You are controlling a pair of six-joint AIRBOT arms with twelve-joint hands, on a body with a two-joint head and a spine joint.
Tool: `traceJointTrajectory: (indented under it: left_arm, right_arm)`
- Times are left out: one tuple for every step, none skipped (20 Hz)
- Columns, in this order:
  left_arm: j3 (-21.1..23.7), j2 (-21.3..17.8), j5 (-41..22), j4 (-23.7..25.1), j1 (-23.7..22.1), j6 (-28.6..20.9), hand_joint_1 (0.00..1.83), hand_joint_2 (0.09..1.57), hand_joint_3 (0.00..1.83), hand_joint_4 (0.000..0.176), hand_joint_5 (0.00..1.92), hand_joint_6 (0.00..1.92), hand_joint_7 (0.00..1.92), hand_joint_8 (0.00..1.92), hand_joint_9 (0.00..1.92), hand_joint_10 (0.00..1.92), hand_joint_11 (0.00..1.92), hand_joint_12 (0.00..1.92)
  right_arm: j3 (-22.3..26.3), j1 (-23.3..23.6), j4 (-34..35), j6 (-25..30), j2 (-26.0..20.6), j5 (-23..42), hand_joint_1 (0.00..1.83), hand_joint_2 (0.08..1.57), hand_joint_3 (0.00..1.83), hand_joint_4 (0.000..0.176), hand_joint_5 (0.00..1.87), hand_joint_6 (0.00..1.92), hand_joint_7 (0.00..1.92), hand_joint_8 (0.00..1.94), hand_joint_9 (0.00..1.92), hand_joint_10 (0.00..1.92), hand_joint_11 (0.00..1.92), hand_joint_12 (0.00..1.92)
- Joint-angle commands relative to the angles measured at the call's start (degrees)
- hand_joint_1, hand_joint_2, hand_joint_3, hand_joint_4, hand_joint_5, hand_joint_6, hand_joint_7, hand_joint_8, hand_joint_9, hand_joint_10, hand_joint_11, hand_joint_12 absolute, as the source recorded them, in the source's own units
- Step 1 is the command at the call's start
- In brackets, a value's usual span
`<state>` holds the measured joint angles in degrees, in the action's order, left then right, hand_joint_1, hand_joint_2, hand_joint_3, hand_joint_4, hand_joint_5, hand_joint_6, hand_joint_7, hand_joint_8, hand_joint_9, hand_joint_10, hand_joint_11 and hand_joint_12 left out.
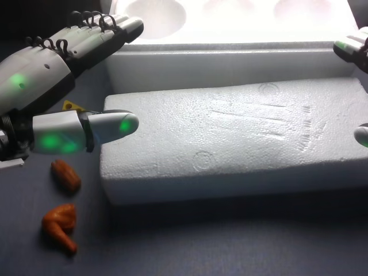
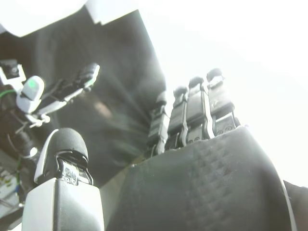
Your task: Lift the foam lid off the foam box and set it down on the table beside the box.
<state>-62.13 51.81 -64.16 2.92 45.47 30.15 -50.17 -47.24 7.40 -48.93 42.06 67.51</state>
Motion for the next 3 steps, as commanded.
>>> traceJointTrajectory:
  left_arm:
    - [-0.08,-0.32,-6.66,-0.82,-0.67,-0.23,0.23,1.13,0.0,0.038,0.0,0.0,0.0,0.0,0.0,0.0,0.0,0.0]
    - [-0.1,-0.35,-6.69,-0.82,-0.73,-0.23,0.24,1.14,0.0,0.039,0.0,0.0,0.0,0.0,0.0,0.0,0.0,0.0]
    - [-0.22,-0.4,-6.6,-0.84,-0.95,-0.23,0.24,1.14,0.0,0.039,0.0,0.0,0.0,0.0,0.0,0.0,0.0,0.0]
  right_arm:
    - [-0.34,0.78,0.3,-0.04,-0.29,7.36,0.37,1.33,0.01,0.0,0.0,0.0,0.0,0.0,0.0,0.0,0.0,0.0]
    - [-0.36,0.93,0.28,-0.04,-0.28,7.33,0.35,1.34,0.01,0.0,0.0,0.0,0.0,0.0,0.0,0.0,0.0,0.0]
    - [-0.43,1.13,0.09,-0.04,-0.29,7.17,0.35,1.34,0.01,0.0,0.0,0.0,0.0,0.0,0.0,0.0,0.0,0.0]
